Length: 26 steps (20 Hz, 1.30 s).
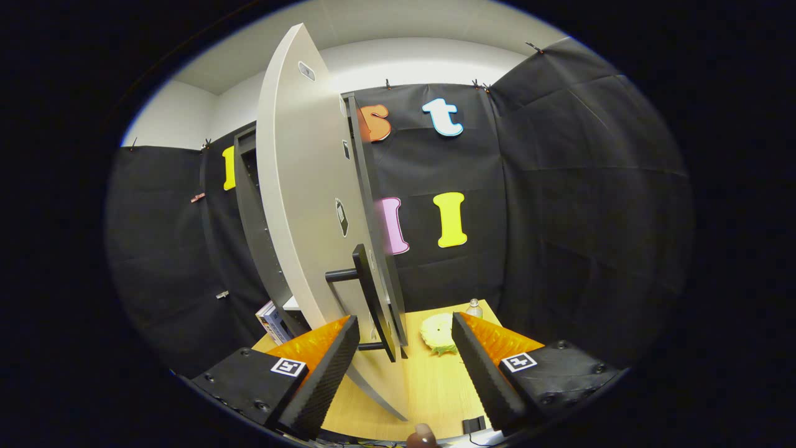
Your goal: Open the shoe cabinet door, grab the shoes and put them into the shoe cabinet, then close the shoe cabinet door.
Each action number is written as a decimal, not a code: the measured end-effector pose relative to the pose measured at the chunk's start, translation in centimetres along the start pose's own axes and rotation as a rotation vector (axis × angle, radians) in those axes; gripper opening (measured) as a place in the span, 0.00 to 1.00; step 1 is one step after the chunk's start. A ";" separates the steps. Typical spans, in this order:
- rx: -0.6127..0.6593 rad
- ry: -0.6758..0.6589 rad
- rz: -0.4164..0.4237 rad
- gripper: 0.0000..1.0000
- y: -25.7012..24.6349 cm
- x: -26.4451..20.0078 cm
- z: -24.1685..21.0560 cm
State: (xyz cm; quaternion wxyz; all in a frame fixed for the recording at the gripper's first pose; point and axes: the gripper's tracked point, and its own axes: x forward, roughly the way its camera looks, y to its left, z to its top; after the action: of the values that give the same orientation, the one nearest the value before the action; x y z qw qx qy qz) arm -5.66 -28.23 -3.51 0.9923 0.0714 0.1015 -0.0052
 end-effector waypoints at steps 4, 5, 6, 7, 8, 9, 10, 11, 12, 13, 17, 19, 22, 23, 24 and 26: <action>-0.017 -0.003 0.026 0.98 3.0 -0.3 -0.8; -0.017 0.001 0.026 0.98 3.6 -0.2 -1.1; -0.014 0.002 0.023 0.98 4.2 0.0 -1.3; -0.008 0.002 0.022 0.98 4.9 0.1 -1.6; 0.001 0.004 0.023 0.98 5.8 0.3 -1.8; 0.009 0.009 0.026 0.98 6.7 0.5 -2.2; 0.017 0.015 0.029 0.98 7.7 0.7 -2.5; 0.023 0.017 0.028 0.98 8.6 1.0 -2.7; 0.026 0.017 0.025 0.98 9.6 1.3 -3.0; 0.027 0.016 0.018 0.98 10.4 1.6 -3.1; 0.039 0.004 0.008 0.98 13.9 2.6 -3.7; 0.048 0.004 -0.010 0.98 14.9 3.3 -4.1; 0.051 0.009 -0.033 0.98 16.6 4.5 -4.7; 0.052 0.013 -0.038 0.98 17.1 4.9 -4.9; 0.056 0.015 -0.038 0.98 17.9 5.2 -5.2; 0.050 0.013 -0.035 0.98 19.5 5.9 -5.3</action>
State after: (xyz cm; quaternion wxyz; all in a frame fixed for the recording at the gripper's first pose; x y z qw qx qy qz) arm -0.49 -8.15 -7.10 0.9892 0.0945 0.1091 -0.0244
